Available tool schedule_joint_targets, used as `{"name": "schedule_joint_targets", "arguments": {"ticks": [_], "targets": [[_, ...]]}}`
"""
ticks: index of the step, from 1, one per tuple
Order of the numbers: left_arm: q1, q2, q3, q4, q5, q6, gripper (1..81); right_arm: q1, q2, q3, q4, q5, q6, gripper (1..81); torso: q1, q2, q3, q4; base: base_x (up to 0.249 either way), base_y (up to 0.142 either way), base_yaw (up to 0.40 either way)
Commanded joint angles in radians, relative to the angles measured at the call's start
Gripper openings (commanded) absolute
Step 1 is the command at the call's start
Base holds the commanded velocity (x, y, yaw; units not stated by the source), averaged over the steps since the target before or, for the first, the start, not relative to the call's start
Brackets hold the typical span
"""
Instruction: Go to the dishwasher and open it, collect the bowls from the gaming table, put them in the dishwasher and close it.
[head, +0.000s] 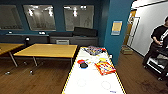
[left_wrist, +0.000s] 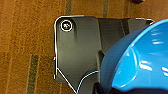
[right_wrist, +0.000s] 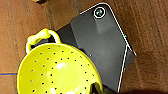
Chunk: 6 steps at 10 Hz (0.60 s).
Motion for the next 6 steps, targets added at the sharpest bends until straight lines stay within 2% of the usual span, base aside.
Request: {"name": "schedule_joint_targets", "arguments": {"ticks": [1,6], "targets": [[-0.034,-0.01,0.003,0.007,0.052,0.005,1.0,0.04,0.002,-0.021,-0.019,-0.051,-0.004,1.0,0.001,0.0,0.0,0.0,-0.15,0.0,0.0],[-0.032,0.033,-0.055,0.009,0.052,0.005,1.0,0.037,0.028,-0.054,-0.032,-0.051,-0.004,1.0,0.001,0.0,0.0,0.0,-0.151,0.0,0.0]]}}
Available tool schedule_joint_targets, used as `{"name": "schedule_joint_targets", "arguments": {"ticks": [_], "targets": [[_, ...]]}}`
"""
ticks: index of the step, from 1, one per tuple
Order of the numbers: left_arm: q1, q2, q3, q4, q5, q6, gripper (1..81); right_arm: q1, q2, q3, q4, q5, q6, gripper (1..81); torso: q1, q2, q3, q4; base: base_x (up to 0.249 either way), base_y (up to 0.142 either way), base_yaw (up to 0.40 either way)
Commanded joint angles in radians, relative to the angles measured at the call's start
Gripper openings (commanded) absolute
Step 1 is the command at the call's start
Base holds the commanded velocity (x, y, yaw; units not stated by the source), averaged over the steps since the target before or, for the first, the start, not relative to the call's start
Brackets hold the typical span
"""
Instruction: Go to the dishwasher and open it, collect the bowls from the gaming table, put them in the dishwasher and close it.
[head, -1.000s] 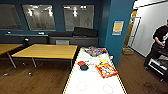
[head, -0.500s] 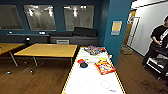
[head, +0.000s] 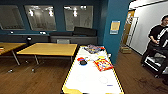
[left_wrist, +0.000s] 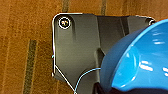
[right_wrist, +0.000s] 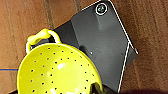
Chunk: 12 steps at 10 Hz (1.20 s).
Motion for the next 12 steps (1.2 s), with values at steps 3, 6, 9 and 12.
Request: {"name": "schedule_joint_targets", "arguments": {"ticks": [3,6,9,12], "targets": [[-0.039,0.006,-0.023,0.007,0.05,0.005,1.0,0.042,-0.015,-0.007,-0.023,-0.049,-0.003,1.0,0.001,0.0,0.0,0.0,-0.151,0.0,0.0],[-0.036,0.011,-0.023,0.007,0.05,0.006,1.0,0.042,-0.015,-0.007,-0.025,-0.049,-0.004,1.0,0.001,0.0,0.0,0.0,-0.151,0.0,0.0],[-0.036,0.02,-0.023,0.009,0.056,0.006,1.0,0.039,-0.013,-0.007,-0.026,-0.049,-0.004,1.0,0.001,0.0,0.0,0.0,-0.151,0.0,0.0],[-0.036,0.016,-0.023,0.009,0.056,0.006,1.0,0.039,-0.011,-0.007,-0.028,-0.049,-0.003,1.0,0.001,0.0,0.0,0.0,-0.15,0.0,0.0]]}}
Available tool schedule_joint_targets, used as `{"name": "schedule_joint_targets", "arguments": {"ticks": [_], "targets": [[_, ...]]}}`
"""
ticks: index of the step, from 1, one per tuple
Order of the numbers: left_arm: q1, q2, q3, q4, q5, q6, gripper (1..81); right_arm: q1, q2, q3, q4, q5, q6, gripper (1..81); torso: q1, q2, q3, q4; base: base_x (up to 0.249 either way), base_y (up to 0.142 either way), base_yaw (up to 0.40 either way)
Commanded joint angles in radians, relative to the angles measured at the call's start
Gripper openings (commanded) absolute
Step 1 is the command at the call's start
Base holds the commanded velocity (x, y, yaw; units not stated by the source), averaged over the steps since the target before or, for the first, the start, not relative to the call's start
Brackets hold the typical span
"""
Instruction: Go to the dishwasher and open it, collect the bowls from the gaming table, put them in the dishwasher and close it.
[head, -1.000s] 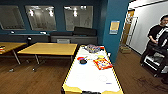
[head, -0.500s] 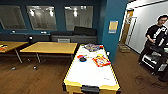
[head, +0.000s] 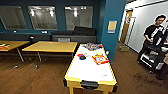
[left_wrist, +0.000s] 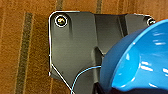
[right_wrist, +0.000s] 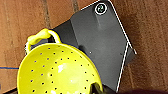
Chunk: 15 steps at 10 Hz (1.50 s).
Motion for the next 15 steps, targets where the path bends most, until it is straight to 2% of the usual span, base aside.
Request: {"name": "schedule_joint_targets", "arguments": {"ticks": [1,7,9,15], "targets": [[-0.037,-0.015,0.001,0.008,0.051,0.003,1.0,0.042,-0.013,0.003,-0.013,-0.048,-0.001,1.0,0.001,0.0,0.0,0.0,-0.14,0.0,0.0],[-0.033,-0.016,0.001,0.008,0.043,0.004,1.0,0.042,-0.01,0.001,-0.013,-0.048,-0.001,1.0,0.001,0.0,0.0,0.0,-0.131,0.0,0.0],[-0.033,-0.016,0.001,0.008,0.043,0.013,1.0,0.042,-0.01,0.001,-0.011,-0.048,-0.001,1.0,0.001,-0.002,0.0,0.0,0.0,0.0,0.0],[-0.033,-0.013,0.001,0.008,0.045,0.013,1.0,0.041,-0.007,-0.002,-0.013,-0.048,-0.001,1.0,0.002,-0.002,0.0,0.0,0.0,0.0,0.0]]}}
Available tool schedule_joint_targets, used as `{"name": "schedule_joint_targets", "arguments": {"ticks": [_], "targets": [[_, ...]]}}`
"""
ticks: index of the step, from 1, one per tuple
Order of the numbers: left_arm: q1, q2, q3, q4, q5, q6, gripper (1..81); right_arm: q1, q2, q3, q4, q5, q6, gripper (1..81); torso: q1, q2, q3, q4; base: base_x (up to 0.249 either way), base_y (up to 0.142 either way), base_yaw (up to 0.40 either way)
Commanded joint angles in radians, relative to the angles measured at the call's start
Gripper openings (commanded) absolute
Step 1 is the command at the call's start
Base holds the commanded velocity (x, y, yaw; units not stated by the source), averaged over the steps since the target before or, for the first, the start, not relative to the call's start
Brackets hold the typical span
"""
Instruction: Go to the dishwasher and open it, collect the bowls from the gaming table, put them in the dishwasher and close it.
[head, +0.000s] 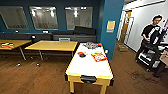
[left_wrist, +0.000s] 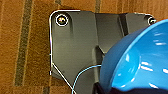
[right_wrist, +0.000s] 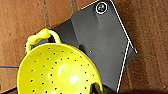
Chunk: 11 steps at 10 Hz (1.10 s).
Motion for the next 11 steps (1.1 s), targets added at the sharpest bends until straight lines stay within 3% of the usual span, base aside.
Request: {"name": "schedule_joint_targets", "arguments": {"ticks": [1,5,11], "targets": [[-0.04,-0.011,0.001,0.008,0.049,0.006,1.0,0.044,-0.014,0.003,-0.013,-0.049,-0.001,1.0,0.0,0.0,0.0,0.0,0.0,0.0,0.0],[-0.039,-0.012,0.001,0.012,0.049,0.013,1.0,0.041,-0.016,0.003,-0.013,-0.049,-0.001,1.0,0.0,0.0,0.0,0.0,0.0,0.0,-0.135],[-0.037,-0.004,0.001,0.012,0.049,0.02,1.0,0.04,-0.014,-0.003,-0.02,-0.049,-0.002,1.0,0.001,0.0,0.0,0.0,0.0,0.0,-0.381]]}}
